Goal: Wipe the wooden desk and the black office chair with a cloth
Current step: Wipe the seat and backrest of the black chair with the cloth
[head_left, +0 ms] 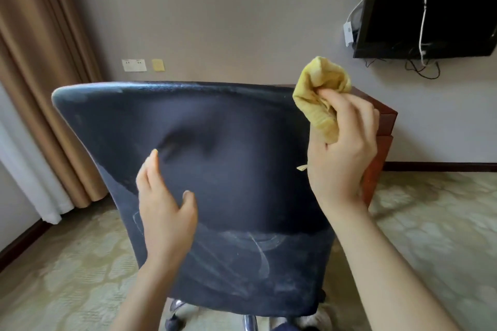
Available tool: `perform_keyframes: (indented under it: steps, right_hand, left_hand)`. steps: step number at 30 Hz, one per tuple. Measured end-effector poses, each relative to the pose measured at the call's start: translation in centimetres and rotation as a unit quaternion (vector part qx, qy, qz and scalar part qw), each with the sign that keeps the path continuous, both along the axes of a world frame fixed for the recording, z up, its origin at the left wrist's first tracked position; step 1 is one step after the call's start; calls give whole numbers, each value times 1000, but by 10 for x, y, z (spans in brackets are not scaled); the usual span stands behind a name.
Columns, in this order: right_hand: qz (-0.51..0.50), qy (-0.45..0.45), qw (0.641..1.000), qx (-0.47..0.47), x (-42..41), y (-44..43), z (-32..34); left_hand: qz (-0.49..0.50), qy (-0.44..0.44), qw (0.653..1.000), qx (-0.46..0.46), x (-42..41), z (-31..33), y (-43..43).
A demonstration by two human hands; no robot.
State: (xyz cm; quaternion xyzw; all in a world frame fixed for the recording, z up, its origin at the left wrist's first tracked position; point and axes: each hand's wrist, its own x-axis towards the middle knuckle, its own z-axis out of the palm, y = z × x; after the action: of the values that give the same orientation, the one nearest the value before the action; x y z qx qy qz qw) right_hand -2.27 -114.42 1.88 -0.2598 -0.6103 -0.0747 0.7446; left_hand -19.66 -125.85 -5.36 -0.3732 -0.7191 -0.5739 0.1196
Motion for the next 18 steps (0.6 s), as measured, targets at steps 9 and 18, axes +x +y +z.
perform_keyframes:
  steps: [9, 18]
  right_hand:
    - [3, 250, 954, -163, -8, -6, 17]
    - [-1, 237, 945, -226, 4, 6, 32]
  left_hand:
    - [46, -19, 999, -10, -109, 87, -21]
    - [-3, 35, 999, -7, -128, 91, -26]
